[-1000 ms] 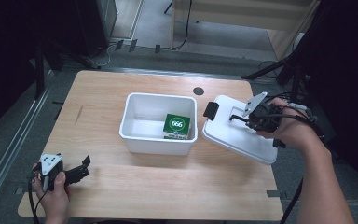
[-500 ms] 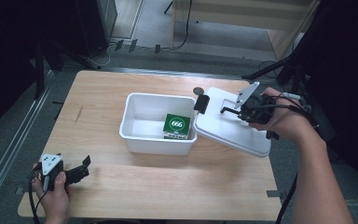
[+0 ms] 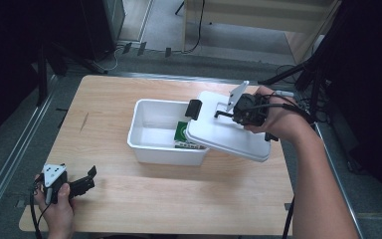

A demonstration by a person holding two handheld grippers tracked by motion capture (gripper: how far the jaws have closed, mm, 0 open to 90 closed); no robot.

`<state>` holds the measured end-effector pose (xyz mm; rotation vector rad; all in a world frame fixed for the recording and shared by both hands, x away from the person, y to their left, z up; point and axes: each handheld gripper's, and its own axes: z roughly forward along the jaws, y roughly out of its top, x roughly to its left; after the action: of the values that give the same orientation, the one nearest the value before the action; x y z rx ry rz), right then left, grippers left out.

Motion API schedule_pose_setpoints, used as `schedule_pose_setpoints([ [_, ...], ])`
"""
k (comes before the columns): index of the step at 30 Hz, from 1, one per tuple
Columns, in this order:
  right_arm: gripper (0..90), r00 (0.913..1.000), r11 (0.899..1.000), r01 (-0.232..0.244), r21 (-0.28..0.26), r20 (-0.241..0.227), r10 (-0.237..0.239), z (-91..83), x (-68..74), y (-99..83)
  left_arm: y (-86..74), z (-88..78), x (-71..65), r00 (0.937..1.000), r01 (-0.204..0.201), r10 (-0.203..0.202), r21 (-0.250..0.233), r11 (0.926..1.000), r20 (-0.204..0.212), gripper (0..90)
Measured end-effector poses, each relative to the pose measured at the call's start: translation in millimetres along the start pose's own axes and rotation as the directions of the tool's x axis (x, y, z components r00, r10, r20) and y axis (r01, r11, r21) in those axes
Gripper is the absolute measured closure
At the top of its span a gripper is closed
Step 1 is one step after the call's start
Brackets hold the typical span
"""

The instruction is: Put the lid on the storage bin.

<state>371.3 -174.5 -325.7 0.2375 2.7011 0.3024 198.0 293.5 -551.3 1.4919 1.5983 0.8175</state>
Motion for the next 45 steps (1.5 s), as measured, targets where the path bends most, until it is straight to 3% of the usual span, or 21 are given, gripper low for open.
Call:
schedule_pose_setpoints([
  [10,85.1,0.9987,0.999,0.043,-0.014,-0.026,-0.043,7.2,2.8,33.0,0.0,0.2,0.2,1.0,0.002,-0.002,0.0,1.0,0.002,0.0],
  [31,85.1,0.9945,0.996,0.086,-0.023,-0.057,-0.087,21.5,9.9,74.5,0.0,0.6,-0.3,1.0,0.002,-0.002,-0.001,1.0,0.0,0.0],
  [45,85.1,0.9851,0.988,0.15,-0.049,-0.078,-0.153,29.4,15.5,122.0,0.1,0.3,0.4,1.0,0.006,-0.006,0.003,1.0,0.004,0.0],
])
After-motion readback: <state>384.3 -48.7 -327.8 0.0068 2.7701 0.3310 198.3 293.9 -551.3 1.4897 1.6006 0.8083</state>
